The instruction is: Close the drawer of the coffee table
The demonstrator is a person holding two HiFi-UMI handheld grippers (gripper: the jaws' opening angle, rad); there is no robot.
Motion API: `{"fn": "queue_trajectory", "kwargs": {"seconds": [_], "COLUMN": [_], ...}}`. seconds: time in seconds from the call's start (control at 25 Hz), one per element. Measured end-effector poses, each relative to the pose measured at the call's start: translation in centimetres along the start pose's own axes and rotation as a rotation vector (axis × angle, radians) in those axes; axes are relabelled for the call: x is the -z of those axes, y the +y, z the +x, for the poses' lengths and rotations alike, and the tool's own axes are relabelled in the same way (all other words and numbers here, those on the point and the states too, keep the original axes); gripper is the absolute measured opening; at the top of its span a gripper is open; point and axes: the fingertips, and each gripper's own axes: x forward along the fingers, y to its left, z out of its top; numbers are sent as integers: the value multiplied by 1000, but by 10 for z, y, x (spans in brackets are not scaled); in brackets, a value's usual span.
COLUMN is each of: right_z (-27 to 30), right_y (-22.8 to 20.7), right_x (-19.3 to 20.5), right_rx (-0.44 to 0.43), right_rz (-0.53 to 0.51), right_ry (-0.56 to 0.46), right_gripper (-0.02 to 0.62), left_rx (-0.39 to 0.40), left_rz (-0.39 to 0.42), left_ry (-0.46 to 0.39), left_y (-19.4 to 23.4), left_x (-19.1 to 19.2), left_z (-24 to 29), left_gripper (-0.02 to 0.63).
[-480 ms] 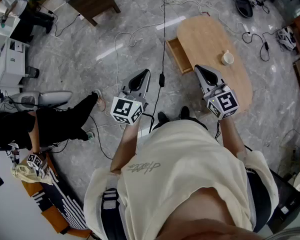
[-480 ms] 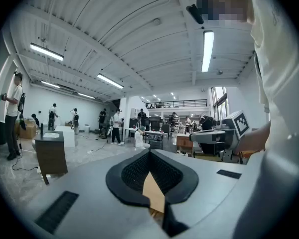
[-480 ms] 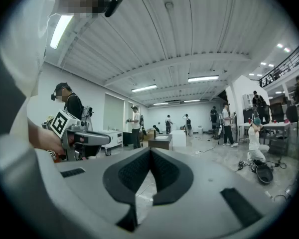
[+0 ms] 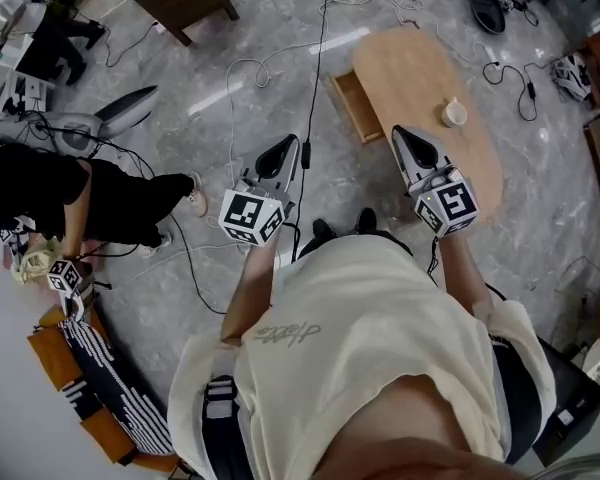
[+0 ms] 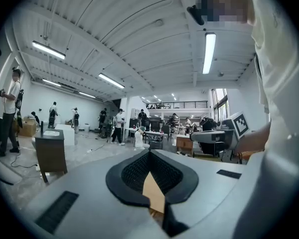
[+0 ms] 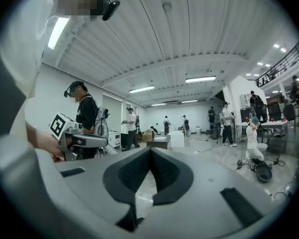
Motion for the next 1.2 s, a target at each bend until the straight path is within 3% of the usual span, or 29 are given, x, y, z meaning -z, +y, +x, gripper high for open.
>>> {"fn": "queue_trajectory", "kwargs": {"seconds": [0.36,0.84,1.2], "right_z": [27,68,97], "right_y": [32,48,4], "right_x": [13,26,59], "right_rx": [6,83,12], "right_rz": [16,26,41], "right_ry": [15,47,70], "right_gripper": [-5,-5,-5], "left_rx": [26,77,44], "left_rz": [-26,-59,-113], "left_ry": [18,48,80], "left_y": [32,97,112], "left_x": [17,36,53], "left_z": [-24,-16,46], "left_gripper": [5,5,5]}}
